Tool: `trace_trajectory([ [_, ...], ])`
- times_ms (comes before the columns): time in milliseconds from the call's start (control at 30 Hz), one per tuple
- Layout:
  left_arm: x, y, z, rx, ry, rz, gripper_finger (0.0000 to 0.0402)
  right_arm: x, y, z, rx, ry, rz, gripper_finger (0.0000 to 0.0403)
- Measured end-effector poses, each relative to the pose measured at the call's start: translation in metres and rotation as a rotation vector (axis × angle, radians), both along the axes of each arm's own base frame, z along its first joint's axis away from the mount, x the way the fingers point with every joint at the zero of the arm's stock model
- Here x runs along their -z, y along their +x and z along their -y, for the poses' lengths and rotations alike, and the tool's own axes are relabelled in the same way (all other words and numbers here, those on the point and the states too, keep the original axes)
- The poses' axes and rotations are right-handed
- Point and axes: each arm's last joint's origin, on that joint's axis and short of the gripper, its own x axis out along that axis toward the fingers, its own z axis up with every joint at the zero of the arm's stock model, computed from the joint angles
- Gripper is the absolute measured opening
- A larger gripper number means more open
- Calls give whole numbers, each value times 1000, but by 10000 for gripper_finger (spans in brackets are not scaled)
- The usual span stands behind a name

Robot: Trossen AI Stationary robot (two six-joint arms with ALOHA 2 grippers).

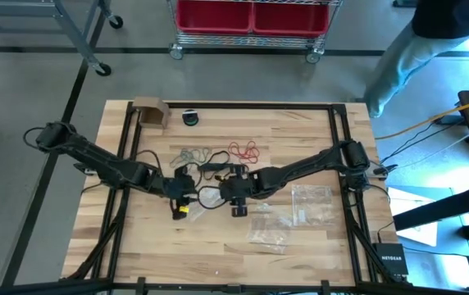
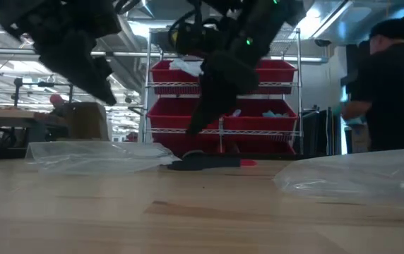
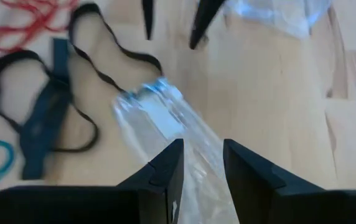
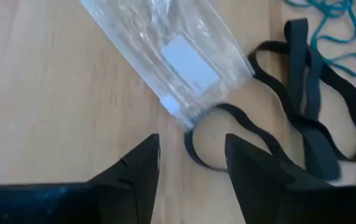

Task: Sort rubber bands
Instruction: Put the black rubber band into the transparent zip bag

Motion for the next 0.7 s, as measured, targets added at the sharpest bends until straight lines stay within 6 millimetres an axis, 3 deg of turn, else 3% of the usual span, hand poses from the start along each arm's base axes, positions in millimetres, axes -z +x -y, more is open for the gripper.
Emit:
trace_trajectory([
  [133, 14, 9, 21, 98, 53, -17, 102, 14, -6, -3, -1, -1, 5, 174],
  [400, 31, 47, 57, 99, 215, -128, 85, 19, -16, -19, -32, 2, -65, 175],
  [567, 32, 60, 68, 32, 314, -309, 82, 23, -28, -32, -59, -25, -154, 175],
  [700, 31, 65, 69, -2, 299, -315, 84, 24, -34, -40, -44, -63, -178, 175],
])
